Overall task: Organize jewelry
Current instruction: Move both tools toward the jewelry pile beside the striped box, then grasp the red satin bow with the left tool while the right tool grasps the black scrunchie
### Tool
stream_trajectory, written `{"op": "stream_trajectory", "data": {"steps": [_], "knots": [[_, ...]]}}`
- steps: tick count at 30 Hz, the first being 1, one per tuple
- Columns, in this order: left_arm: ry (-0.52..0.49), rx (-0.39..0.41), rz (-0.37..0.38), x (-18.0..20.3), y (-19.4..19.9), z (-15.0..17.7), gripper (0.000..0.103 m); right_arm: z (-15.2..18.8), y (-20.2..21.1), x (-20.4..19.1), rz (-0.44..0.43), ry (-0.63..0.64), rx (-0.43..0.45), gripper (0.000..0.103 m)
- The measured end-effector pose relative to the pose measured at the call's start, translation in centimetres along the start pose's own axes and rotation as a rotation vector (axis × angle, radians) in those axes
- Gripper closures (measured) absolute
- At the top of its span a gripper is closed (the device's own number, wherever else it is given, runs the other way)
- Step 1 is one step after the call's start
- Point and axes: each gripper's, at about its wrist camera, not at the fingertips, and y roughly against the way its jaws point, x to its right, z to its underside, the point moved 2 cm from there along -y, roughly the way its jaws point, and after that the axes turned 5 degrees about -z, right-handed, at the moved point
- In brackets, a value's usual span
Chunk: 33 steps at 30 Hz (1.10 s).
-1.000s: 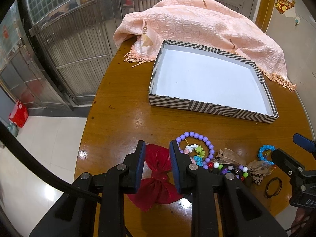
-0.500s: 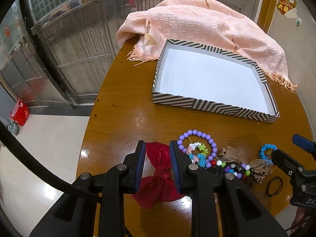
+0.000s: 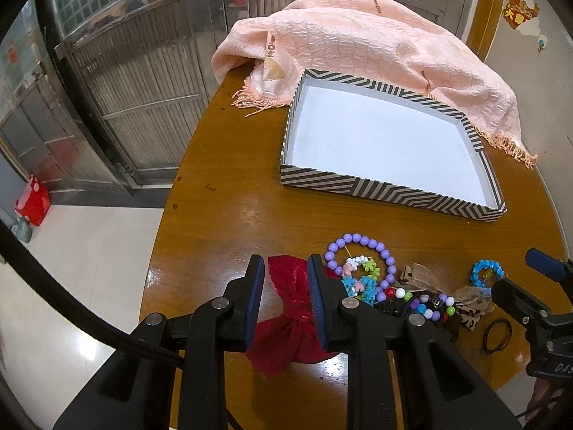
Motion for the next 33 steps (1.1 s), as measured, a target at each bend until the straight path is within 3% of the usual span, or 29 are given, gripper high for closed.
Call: {"op": "stream_trajectory", "data": {"steps": [6, 10, 14, 16, 23, 28, 33], "knots": [[0.032, -0.026, 0.033, -2.5, -0.5, 0.1, 0.084, 0.5, 0.0, 0.4, -0.034, 0.003, -0.007, 0.003], [0.066, -0.053, 0.048, -3.9, -1.0, 0.5, 0.084, 0.8, -0.3, 0.5, -0.096, 0.006, -0.029, 0.016], [0.091, -0.082, 0.060, -4.6, -1.4, 1.0, 0.084, 1.3, -1.8, -0.6, -0.155, 0.070, -0.090, 0.041], [0.096, -0.097, 0.076, -4.8, -1.5, 1.4, 0.084, 1.5, -2.4, -1.0, -0.155, 0.106, -0.116, 0.049], [0.105, -0.139, 0.158, -4.8, -1.9, 2.3, 0.084, 1.7, -3.8, -1.3, -0.170, 0.159, -0.175, 0.049], [0.125, -0.167, 0.224, -4.3, -2.2, 2.6, 0.075, 1.8, -5.2, -1.4, -0.180, 0.175, -0.223, 0.048], [0.083, -0.186, 0.251, -2.5, -2.7, 2.9, 0.071, 1.8, -6.4, -1.5, -0.173, 0.185, -0.249, 0.048]]}}
